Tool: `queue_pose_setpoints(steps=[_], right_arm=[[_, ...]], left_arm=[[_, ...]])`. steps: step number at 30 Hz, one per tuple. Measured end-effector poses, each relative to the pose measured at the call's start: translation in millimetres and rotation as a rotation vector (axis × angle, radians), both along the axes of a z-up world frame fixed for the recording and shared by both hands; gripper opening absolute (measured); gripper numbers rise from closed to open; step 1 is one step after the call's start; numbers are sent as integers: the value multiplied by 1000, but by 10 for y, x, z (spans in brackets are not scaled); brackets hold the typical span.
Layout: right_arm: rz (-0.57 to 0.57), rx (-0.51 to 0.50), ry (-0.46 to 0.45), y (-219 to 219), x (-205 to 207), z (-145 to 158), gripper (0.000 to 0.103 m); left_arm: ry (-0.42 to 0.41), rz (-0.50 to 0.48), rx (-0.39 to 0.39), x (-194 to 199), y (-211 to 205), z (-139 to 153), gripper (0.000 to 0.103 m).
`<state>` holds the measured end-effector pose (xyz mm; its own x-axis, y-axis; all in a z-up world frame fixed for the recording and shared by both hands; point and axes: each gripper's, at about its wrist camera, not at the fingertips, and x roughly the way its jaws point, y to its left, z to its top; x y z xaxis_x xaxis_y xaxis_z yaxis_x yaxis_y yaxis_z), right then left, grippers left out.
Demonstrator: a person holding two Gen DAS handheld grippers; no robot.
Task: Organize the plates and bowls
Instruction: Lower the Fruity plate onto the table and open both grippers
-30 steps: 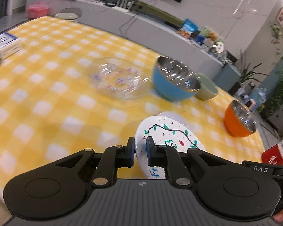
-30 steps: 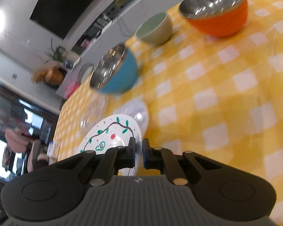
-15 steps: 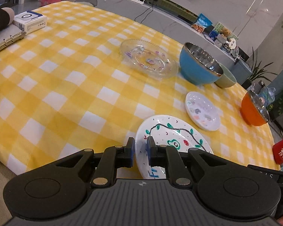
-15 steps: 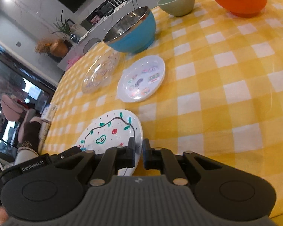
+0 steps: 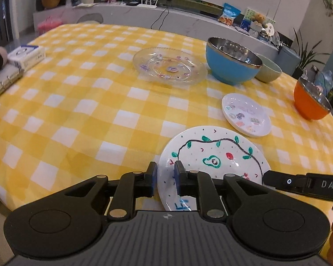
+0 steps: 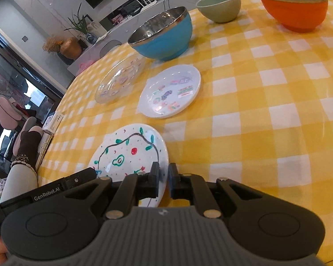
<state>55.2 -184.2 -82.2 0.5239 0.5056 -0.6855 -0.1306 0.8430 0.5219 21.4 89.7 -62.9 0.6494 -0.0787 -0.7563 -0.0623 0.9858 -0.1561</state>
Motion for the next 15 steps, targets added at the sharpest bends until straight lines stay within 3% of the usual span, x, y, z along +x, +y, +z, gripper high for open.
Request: queue_pose_setpoints(steps=[5, 8, 11, 14, 15], right_arm=[[-4, -9, -10, -4, -12, 22, 9], [-2, -32, -47, 5, -25, 75, 10], [-5, -63, -96, 22, -45, 141, 28], [-13, -89, -145, 37, -63, 198, 36], [-17, -95, -155, 39, -64, 210, 45]], left_arm=[[-18, -6, 28, -34, -24, 33, 20], [-45, 0, 12, -45, -5, 82, 26], [-81, 22, 24, -50, 3, 138, 31], [-118, 38, 41, -50, 9, 193, 42], [-129, 46, 40, -42, 17, 212, 43]])
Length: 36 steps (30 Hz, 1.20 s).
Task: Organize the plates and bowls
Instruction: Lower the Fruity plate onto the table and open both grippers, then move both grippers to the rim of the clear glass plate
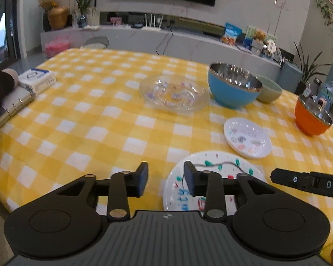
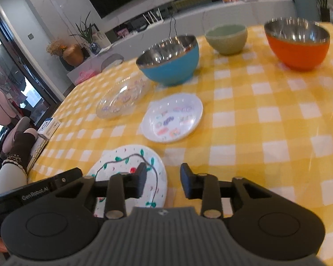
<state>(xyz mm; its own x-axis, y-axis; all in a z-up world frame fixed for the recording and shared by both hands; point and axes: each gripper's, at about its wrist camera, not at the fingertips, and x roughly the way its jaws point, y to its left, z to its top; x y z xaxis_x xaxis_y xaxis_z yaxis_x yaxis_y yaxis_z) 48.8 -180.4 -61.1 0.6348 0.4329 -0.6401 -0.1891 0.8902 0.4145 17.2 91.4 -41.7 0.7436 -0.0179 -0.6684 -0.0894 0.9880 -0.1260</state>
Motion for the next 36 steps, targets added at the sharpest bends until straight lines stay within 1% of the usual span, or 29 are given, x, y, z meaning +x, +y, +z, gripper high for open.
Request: queue_pose_setpoints(steps=[2, 4, 9, 13, 17, 19, 22, 26, 27, 30, 36], right_arm=[[-19, -12, -14, -2, 3, 18, 51], [-34, -16, -16, -14, 24, 21, 51], [-86, -3, 1, -49, 112, 29, 51], [-125, -4, -15, -36, 180, 75, 51], [-151, 4, -27, -23, 280, 123, 51], [-153, 13, -26, -7, 337, 153, 52], [-148, 21, -34, 29, 444, 216, 53], [-135, 33, -51, 105, 576, 284, 57], [-132, 38, -53, 129, 602, 295, 57], [-118, 57, -58, 234, 720, 317, 57], [-87, 71, -67, 440, 951, 307, 57]], left_arm=[[-16, 18, -7, 20, 20, 33, 46], [-26, 43, -17, 51, 42, 66, 51], [-45, 71, -23, 157, 48, 151, 51], [-70, 94, 31, 263, -5, 211, 51], [-86, 96, 81, 408, -40, 258, 51], [-72, 96, 94, 513, -29, 275, 51], [-50, 80, 76, 666, 19, 302, 51], [-26, 63, 109, 871, 57, 330, 51], [-17, 57, 109, 922, 79, 332, 51], [0, 26, 60, 1048, 169, 308, 51], [5, 53, 17, 1245, 334, 209, 53]])
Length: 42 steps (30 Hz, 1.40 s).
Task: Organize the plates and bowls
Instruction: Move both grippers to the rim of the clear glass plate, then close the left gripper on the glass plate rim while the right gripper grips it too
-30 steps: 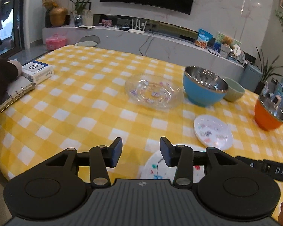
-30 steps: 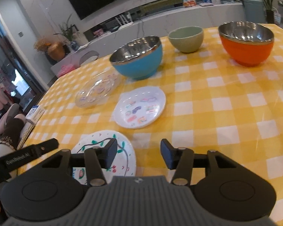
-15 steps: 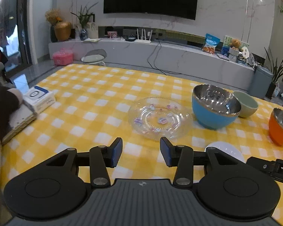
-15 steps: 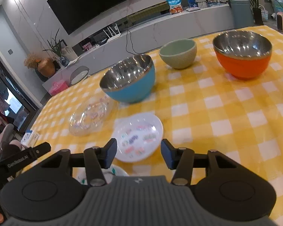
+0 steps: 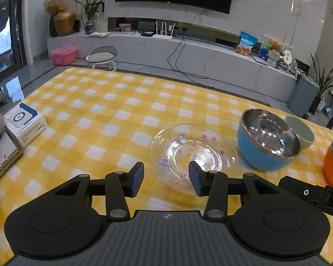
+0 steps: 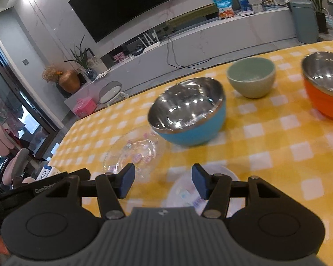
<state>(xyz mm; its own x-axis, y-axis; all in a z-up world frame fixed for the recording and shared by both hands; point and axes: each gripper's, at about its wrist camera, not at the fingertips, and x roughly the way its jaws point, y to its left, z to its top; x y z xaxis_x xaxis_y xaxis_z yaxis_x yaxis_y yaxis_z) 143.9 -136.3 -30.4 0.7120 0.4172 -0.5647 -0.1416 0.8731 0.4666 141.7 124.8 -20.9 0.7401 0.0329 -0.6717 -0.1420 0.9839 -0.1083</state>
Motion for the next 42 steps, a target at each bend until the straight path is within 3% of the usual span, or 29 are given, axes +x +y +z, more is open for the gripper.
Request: queue_pose_setpoints(steps=[7, 10, 16, 27, 29, 31, 33, 35, 36, 38, 42], right_arm=[[6, 3, 12, 158, 293, -146, 56], [14, 11, 28, 230, 408, -229, 50], [25, 2, 53, 360, 678, -374, 40], [-4, 20, 83, 403, 874, -572, 36], [-6, 35, 84, 403, 894, -579, 33], [0, 57, 97, 404, 920, -599, 25], [2, 81, 105, 407, 934, -621, 19], [-8, 92, 103, 419, 933, -637, 17], [-13, 91, 101, 418, 924, -643, 13], [-24, 81, 102, 412, 914, -658, 7], [-29, 111, 129, 358, 933, -665, 6]], left_arm=[[1, 30, -91, 269, 230, -177, 53], [-5, 34, -123, 375, 302, -253, 53], [-24, 4, -121, 525, 370, -400, 53], [-29, -47, -154, 612, 379, -595, 52], [-31, -49, -176, 625, 362, -597, 48], [-29, -52, -190, 640, 344, -600, 45], [-26, -40, -166, 642, 316, -598, 40], [-25, -23, -136, 639, 304, -602, 26], [-25, -19, -135, 646, 320, -604, 24], [-25, -4, -175, 640, 384, -603, 19], [-20, 34, -240, 615, 462, -591, 15]])
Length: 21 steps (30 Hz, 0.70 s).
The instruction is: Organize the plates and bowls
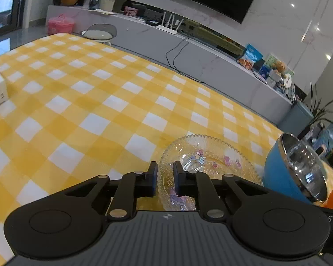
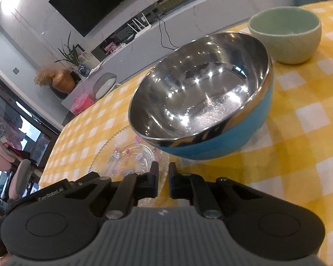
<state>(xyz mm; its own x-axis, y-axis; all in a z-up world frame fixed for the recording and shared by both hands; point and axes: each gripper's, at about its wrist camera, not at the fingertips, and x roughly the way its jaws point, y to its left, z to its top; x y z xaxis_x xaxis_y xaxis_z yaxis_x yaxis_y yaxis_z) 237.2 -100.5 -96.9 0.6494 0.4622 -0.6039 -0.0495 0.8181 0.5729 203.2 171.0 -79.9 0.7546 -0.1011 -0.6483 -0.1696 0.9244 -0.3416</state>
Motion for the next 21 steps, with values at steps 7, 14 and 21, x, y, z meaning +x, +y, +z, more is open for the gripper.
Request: queue_pose_setpoints(steps=[7, 14, 21], right_arm=[[8, 23, 19, -44, -86, 79, 6], [41, 42, 27, -78, -240, 155, 6], [51, 55, 29, -163, -544, 272, 6]], left_arm=[[-2, 31, -30, -179, 49, 76, 10], [-10, 59, -60, -453, 83, 204, 9], [-9, 72, -73, -752, 17, 326, 9]])
